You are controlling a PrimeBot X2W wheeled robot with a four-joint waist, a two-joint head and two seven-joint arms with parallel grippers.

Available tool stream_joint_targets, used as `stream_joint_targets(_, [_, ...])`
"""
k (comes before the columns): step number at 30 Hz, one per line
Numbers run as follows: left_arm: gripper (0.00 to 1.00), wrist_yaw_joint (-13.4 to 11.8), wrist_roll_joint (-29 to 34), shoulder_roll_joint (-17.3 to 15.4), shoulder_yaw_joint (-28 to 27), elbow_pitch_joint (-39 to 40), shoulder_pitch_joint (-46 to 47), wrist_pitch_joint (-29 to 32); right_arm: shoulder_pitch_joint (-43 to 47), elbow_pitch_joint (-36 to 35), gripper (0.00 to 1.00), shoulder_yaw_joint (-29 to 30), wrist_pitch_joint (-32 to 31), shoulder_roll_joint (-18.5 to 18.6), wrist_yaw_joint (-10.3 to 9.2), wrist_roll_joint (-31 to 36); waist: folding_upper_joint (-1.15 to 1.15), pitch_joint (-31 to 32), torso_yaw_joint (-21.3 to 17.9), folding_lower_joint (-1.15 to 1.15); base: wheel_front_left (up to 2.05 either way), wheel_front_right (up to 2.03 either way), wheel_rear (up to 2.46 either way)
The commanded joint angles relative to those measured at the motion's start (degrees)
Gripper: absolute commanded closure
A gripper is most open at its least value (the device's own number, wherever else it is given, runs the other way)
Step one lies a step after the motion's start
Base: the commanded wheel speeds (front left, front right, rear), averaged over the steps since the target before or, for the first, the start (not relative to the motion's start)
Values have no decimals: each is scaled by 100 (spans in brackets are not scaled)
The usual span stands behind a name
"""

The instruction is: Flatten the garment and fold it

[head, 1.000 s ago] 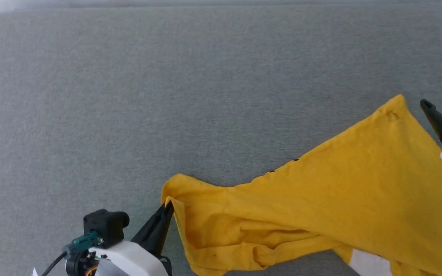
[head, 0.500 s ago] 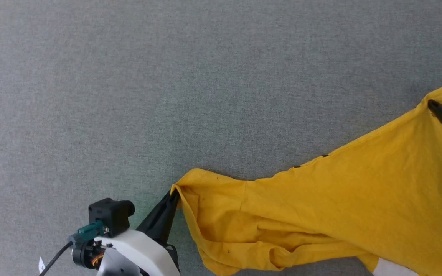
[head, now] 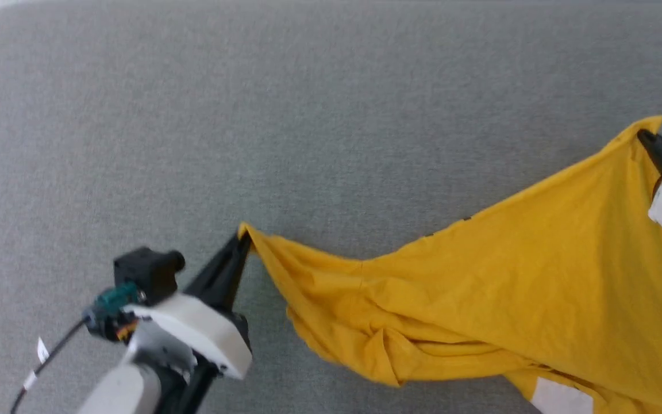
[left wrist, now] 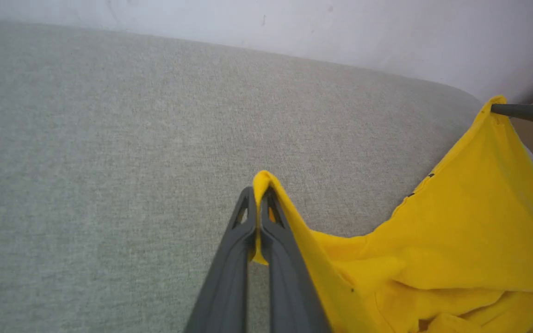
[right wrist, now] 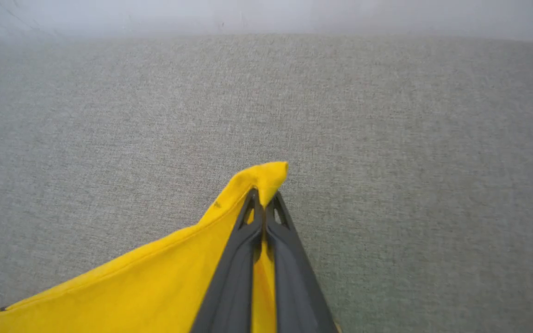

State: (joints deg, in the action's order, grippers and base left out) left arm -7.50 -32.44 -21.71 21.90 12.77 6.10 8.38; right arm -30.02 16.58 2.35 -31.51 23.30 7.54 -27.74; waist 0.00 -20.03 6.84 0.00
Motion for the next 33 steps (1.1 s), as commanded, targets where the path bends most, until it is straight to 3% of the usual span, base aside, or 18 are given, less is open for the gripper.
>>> stream_joint_targets(1, [100,73,70,-60,-97,-121,302,-76,-75,-40,100,157,159,-106,-5,57,0,660,-397,0,0,0,0])
stream_joint_targets(4, [100,156,78,-144,-208,-343,719,-46,-151,-152,100,363,302,-280,-5,128,0,1027,-565,0,0,0,0])
stream_joint_targets(5, [100,197,75,-178,-229,-435,872,-9,-191,-200,91,415,331,-324,-5,141,0,1137,-619,0,0,0,0])
stream_joint_targets(8, [100,331,12,-229,-282,-718,1394,147,-365,-343,79,506,334,-427,-5,200,0,1410,-764,0,0,0,0])
stream_joint_targets(12, [100,434,-26,-287,-354,-1015,2021,333,-666,-419,72,522,290,-532,-5,274,0,1583,-897,0,0,0,0])
stream_joint_targets(14, [100,508,48,-368,-372,-1255,2508,440,-958,-414,78,476,337,-571,-5,400,0,1666,-989,0,0,0,0])
stream_joint_targets(17, [100,575,146,-403,-407,-1671,3254,512,-1462,-272,100,441,505,-666,-5,633,0,1776,-1104,0,0,0,0])
stream_joint_targets(25, [100,761,340,-468,-381,-2404,4750,710,-2539,231,100,137,635,-769,-5,878,0,1912,-1307,0,0,0,0])
stream_joint_targets(33, [100,794,145,-569,-495,-2440,5483,1250,-2945,321,100,-182,281,-689,-5,679,0,1887,-1385,0,0,0,0])
